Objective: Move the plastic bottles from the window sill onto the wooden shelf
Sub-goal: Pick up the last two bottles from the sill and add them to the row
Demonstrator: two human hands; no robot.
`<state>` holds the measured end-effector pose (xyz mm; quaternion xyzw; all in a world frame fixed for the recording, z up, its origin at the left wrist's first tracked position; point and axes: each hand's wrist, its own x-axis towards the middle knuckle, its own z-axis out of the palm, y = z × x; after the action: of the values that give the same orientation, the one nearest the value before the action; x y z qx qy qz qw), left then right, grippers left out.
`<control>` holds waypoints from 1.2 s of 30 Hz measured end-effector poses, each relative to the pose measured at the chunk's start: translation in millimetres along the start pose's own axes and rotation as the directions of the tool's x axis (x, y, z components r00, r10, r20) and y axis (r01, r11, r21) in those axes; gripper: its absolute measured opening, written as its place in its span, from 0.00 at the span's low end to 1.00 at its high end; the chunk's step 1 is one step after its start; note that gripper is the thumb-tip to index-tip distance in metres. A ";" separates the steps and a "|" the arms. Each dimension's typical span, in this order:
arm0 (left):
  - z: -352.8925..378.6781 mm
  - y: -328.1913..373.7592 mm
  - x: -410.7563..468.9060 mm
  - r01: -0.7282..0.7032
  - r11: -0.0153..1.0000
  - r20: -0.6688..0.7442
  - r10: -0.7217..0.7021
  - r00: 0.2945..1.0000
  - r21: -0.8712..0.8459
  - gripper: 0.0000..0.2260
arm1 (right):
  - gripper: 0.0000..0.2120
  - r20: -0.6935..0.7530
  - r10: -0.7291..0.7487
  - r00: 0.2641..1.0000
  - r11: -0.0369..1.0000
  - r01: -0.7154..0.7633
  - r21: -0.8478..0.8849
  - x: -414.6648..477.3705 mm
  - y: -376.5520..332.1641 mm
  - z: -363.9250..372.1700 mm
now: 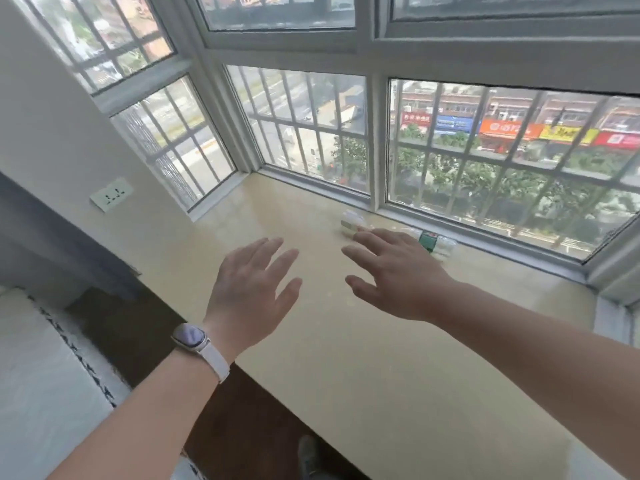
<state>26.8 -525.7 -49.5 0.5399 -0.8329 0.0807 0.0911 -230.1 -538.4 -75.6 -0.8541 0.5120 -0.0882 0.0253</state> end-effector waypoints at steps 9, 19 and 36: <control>49.7 -18.6 98.0 -0.280 0.957 0.041 0.284 0.958 -0.082 0.22 | 0.28 0.045 0.296 0.954 0.954 -0.293 -0.055 9.1 29.3 14.5; 124.8 -108.0 182.4 -0.425 0.881 0.082 0.448 0.890 -0.206 0.22 | 0.32 0.127 0.550 0.826 0.835 -0.539 -0.107 81.1 23.7 54.1; 279.6 -107.2 284.2 -0.457 0.846 0.279 0.526 0.804 -0.276 0.23 | 0.26 0.205 0.688 0.696 0.722 -0.684 -0.105 137.5 114.1 146.9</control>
<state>-7.1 -885.5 -249.0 0.2985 -0.9510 -0.0759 -0.0277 -240.1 -720.4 -218.2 -0.6061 0.7876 0.0318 0.1065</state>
